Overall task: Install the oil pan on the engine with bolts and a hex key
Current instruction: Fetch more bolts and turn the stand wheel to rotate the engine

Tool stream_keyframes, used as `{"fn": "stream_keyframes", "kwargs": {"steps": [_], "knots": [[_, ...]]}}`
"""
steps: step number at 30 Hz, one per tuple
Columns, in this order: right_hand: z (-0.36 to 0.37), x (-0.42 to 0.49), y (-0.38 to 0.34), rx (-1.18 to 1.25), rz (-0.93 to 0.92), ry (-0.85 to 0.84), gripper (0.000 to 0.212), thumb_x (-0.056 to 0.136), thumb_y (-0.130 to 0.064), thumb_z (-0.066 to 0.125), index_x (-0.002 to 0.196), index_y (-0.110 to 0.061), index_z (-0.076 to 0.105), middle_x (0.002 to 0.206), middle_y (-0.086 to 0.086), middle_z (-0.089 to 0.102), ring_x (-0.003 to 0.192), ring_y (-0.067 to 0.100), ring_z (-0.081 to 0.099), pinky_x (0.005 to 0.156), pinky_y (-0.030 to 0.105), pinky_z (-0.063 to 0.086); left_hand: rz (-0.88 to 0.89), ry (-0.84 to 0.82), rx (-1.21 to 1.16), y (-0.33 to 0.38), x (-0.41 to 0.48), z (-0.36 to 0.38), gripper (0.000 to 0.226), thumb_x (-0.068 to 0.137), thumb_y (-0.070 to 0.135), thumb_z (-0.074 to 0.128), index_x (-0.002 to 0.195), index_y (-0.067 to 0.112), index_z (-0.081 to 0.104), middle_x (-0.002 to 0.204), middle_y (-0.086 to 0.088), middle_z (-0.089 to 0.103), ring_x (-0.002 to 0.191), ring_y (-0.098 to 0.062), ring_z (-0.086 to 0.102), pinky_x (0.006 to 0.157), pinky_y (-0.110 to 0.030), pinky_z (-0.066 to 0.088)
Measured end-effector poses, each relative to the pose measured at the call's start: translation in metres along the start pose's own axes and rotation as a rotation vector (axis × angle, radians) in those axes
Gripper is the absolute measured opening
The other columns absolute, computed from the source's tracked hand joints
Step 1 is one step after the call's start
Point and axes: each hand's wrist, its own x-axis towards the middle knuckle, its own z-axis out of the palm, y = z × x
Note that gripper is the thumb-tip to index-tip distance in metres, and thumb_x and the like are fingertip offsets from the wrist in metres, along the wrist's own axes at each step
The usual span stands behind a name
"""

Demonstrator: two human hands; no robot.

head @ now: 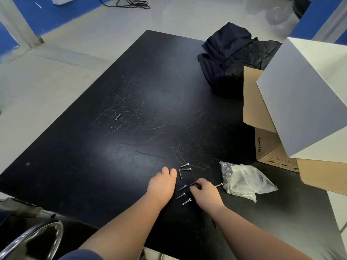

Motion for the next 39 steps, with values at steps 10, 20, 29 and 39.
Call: {"fn": "stream_keyframes", "kwargs": {"steps": [10,20,29,39], "knots": [[0.004,0.003,0.002,0.013,-0.055,0.035,0.012,0.088,-0.022,0.053,0.076,-0.022,0.052,0.071,-0.008,0.058,0.065,0.003,0.053,0.051,0.014,0.032,0.1,0.047,0.017,-0.011,-0.009,0.005,0.04,0.085,0.002,0.045,0.123,0.01,0.034,0.115,-0.012,0.045,0.095,-0.025,0.05,0.062,-0.028,0.036],[-0.005,0.029,-0.005,0.063,-0.125,0.158,0.016,0.086,-0.02,0.053,0.071,-0.015,0.055,0.064,-0.005,0.056,0.06,0.007,0.05,0.051,0.019,0.033,0.079,0.089,-0.072,-0.016,-0.007,0.005,0.024,0.087,0.004,0.043,0.109,0.014,0.039,0.105,-0.007,0.047,0.079,-0.019,0.045,0.061,-0.029,0.034],[-0.028,0.022,-0.006,0.276,-0.035,0.206,0.032,0.082,-0.02,0.055,0.056,-0.018,0.036,0.047,-0.005,0.034,0.051,0.017,0.034,0.049,0.028,0.029,-0.542,-0.059,-1.988,-0.027,-0.012,-0.028,0.026,0.1,0.012,0.036,0.075,0.012,0.043,0.058,0.002,0.035,0.042,-0.006,0.03,0.032,-0.017,0.021],[0.002,-0.046,-0.117,0.466,-0.515,0.06,0.028,0.095,-0.033,0.05,0.071,-0.024,0.061,0.056,-0.013,0.059,0.049,-0.003,0.052,0.046,0.009,0.038,-0.024,-0.517,-2.739,-0.035,-0.088,-0.091,0.009,0.074,0.01,0.07,0.076,0.004,0.063,0.055,-0.004,0.044,0.039,-0.005,0.03,0.027,-0.011,0.025]]}}
